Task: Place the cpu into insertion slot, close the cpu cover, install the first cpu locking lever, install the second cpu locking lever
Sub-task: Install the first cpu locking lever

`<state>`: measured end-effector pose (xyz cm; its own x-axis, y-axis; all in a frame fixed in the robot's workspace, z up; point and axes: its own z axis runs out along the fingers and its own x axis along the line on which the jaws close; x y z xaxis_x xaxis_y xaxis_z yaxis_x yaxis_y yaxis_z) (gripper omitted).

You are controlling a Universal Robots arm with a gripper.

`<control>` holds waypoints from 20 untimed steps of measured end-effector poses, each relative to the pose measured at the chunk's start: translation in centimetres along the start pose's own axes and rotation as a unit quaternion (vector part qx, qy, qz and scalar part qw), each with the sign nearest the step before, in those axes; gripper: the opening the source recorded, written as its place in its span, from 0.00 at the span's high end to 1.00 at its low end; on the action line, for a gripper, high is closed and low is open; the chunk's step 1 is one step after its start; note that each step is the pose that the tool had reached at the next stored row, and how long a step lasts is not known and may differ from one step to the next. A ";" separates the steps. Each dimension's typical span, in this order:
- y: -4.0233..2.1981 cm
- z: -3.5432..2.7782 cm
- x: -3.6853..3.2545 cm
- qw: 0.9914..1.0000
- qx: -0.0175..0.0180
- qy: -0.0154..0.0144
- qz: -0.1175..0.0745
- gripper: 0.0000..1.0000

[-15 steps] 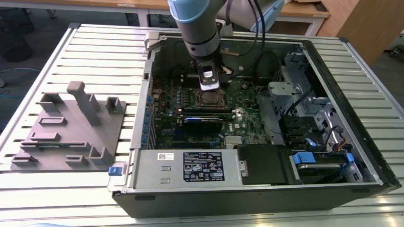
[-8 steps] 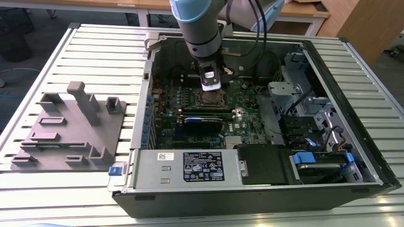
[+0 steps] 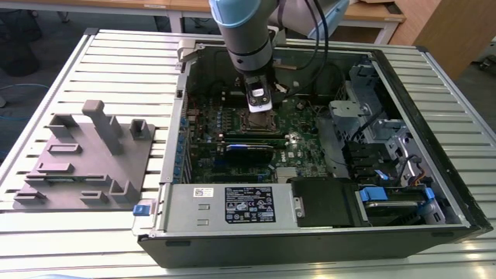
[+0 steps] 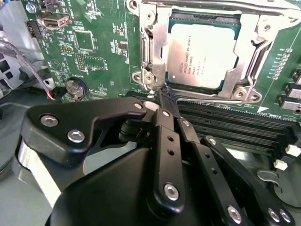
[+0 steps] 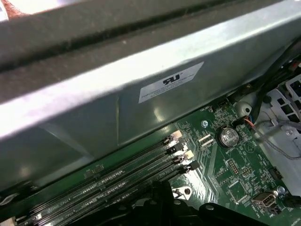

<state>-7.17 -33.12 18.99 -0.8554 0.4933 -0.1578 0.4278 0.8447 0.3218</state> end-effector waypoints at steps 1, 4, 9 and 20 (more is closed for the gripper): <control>-0.02 0.03 0.00 1.000 0.000 0.000 0.000 0.89; -0.03 0.05 0.00 1.000 0.000 0.000 0.000 0.89; 0.05 -0.16 -0.05 1.000 0.001 0.001 0.000 0.89; 0.28 -0.82 -0.16 1.000 0.001 0.002 0.001 0.89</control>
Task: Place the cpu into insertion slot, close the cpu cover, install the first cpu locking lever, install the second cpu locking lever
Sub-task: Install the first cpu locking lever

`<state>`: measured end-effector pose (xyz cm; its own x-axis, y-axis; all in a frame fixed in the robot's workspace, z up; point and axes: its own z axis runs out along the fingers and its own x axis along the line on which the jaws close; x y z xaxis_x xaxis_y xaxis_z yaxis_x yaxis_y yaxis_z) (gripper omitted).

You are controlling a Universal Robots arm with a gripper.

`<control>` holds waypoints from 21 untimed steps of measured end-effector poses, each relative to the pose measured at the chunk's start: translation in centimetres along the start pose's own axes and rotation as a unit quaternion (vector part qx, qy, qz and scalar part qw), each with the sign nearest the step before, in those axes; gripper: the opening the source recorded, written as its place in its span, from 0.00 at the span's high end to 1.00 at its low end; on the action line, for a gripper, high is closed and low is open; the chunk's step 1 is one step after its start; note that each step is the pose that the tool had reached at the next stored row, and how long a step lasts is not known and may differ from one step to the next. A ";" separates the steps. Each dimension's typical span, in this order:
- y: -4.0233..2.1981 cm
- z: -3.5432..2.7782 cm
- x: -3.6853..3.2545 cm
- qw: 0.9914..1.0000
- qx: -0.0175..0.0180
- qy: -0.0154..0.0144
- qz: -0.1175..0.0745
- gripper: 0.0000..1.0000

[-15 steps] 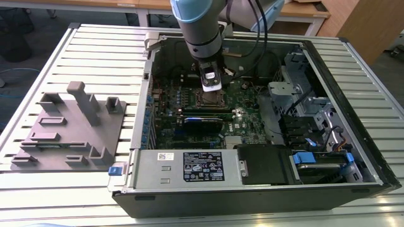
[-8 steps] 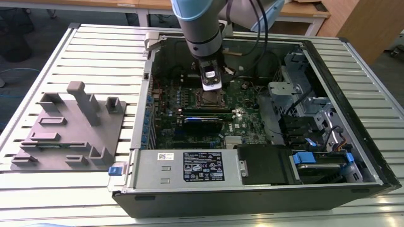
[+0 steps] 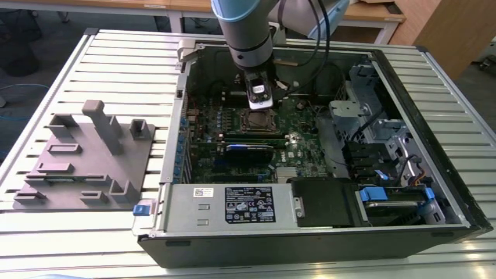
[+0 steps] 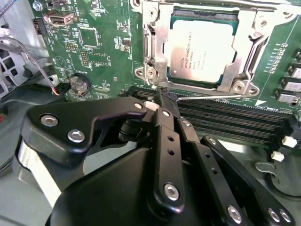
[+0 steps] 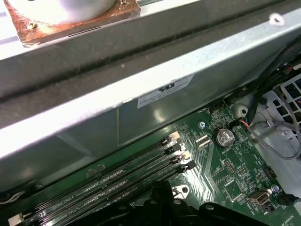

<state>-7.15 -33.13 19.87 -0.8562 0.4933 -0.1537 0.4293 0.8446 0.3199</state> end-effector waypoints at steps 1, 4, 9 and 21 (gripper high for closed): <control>0.00 -0.01 0.00 1.000 0.000 0.000 0.000 0.89; 0.04 -0.14 -0.02 1.000 0.000 0.000 0.000 0.89; 0.15 -0.42 -0.07 1.000 0.000 0.000 0.000 0.89; -0.29 -0.57 0.42 1.000 -0.001 -0.001 0.000 0.89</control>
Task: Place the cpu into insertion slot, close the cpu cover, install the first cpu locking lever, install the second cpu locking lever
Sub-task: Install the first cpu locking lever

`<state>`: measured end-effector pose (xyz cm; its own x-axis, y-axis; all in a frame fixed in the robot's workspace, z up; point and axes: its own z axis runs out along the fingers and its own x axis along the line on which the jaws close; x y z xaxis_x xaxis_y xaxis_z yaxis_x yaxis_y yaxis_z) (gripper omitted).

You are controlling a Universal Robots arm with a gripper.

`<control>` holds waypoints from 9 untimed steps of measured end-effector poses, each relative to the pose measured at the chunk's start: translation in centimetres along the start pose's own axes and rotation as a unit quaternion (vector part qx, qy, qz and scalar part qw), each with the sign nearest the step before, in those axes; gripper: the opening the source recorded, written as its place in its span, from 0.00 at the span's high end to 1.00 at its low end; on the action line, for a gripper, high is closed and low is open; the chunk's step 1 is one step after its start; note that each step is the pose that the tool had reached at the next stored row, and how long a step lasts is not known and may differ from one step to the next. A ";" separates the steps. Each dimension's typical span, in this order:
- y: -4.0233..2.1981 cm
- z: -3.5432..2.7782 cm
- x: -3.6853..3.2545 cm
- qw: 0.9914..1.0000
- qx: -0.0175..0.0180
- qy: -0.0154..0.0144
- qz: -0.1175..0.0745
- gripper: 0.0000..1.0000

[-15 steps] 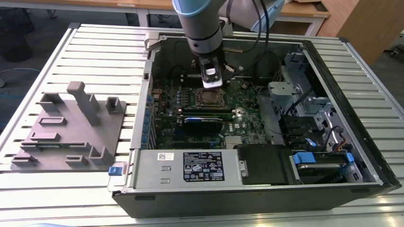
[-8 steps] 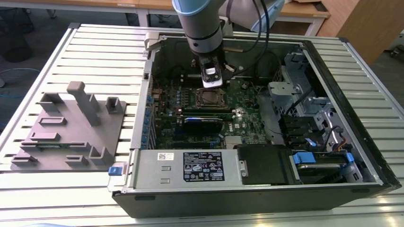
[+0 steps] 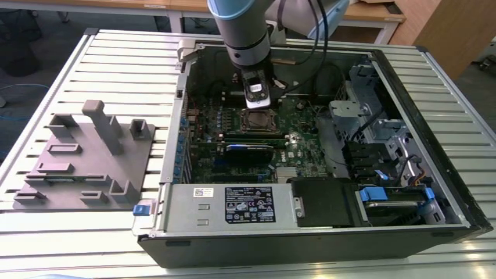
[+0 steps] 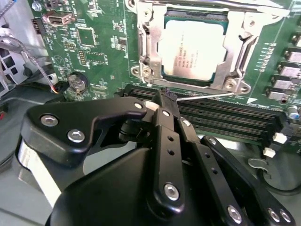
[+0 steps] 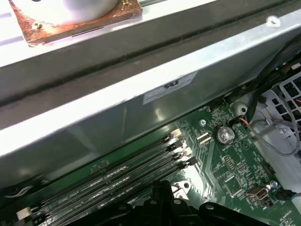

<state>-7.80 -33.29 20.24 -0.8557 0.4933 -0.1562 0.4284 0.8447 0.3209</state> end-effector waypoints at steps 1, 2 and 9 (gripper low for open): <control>-0.04 -0.01 0.08 1.000 0.000 0.000 0.000 0.89; -0.07 -0.01 0.13 1.000 0.000 0.000 0.000 0.89; -0.10 0.04 0.16 1.000 -0.001 0.002 -0.006 0.89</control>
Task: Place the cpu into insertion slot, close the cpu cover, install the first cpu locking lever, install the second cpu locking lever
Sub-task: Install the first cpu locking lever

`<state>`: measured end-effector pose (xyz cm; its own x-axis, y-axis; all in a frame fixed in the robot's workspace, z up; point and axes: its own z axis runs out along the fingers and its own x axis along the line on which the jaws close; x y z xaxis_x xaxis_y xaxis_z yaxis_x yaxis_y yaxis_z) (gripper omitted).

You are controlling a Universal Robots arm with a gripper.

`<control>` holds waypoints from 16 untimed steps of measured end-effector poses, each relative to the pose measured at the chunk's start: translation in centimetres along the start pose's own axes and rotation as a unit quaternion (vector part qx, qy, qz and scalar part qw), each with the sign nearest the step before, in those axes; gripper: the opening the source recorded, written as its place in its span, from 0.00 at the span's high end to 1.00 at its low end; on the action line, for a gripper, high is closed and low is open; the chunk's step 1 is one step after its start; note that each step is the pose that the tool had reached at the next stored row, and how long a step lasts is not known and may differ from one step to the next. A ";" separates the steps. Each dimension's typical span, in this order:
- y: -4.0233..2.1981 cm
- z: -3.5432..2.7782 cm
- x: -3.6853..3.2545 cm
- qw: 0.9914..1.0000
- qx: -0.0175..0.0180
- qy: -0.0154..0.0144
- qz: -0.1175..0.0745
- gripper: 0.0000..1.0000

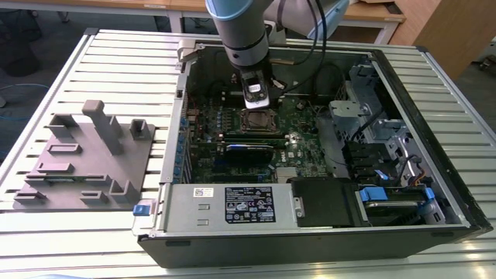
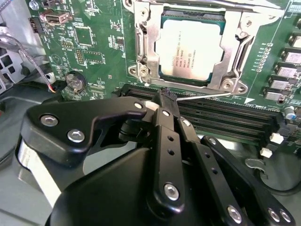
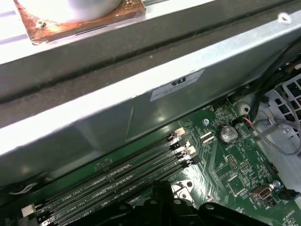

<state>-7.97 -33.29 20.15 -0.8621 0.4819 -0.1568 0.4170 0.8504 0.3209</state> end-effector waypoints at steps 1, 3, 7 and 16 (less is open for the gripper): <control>-0.01 0.02 0.00 1.000 0.000 0.001 -0.003 0.89; -0.03 0.08 0.02 1.000 -0.001 0.002 -0.007 0.89; -0.01 0.14 0.04 1.000 0.000 0.002 -0.009 0.89; 0.47 0.32 0.33 1.000 0.001 0.002 -0.009 0.89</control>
<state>-7.97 -32.66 19.94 -0.8704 0.4659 -0.1593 0.4021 0.8593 0.3161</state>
